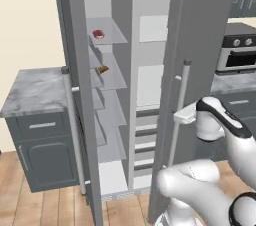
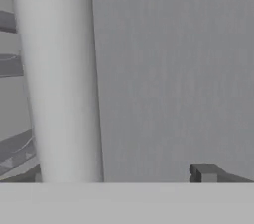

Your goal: There's a steak in the fridge that needs to be moved to the freezer for freezing. Pick up the steak from the fridge, place it on any shelf in the freezer, and close the fridge and freezer doors when done.

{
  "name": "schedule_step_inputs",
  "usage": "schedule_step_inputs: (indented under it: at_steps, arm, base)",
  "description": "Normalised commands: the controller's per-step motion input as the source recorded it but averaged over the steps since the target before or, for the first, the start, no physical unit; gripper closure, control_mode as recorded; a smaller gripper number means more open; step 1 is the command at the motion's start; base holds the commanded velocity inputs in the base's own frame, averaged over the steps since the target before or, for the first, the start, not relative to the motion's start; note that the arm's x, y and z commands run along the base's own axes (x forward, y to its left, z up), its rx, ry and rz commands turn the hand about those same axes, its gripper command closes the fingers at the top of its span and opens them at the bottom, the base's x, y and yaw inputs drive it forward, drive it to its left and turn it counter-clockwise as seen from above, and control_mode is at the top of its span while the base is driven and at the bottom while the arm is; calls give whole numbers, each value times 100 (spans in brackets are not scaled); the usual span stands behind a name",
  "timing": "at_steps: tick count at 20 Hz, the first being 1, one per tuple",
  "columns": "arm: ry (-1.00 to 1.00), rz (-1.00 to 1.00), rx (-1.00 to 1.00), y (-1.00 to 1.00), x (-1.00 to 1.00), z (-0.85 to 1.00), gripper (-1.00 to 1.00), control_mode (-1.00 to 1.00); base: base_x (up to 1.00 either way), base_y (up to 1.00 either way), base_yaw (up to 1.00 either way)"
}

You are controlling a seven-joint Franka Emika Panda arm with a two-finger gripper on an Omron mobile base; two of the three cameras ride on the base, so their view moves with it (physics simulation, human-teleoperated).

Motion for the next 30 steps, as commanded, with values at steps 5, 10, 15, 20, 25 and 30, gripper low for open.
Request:
schedule_step_inputs:
  at_steps: [5, 10, 15, 20, 25, 30]
  arm:
    - [6, 0, 0, 44, 72, 0, -100, -100]
    - [4, -1, 0, 52, 67, 0, -100, -100]
    - [1, -2, 0, 34, 67, 0, -100, -100]
    - [0, -1, 0, 7, 72, 0, -100, -100]
    - [0, 0, 0, 0, 94, 0, -100, -100]
    - [0, 0, 0, 0, 99, 1, -100, -100]
  base:
    - [0, 0, 0]
    - [0, 0, 0]
    - [0, 0, 0]
    - [0, 0, 0]
    - [0, 0, 0]
    - [0, 0, 0]
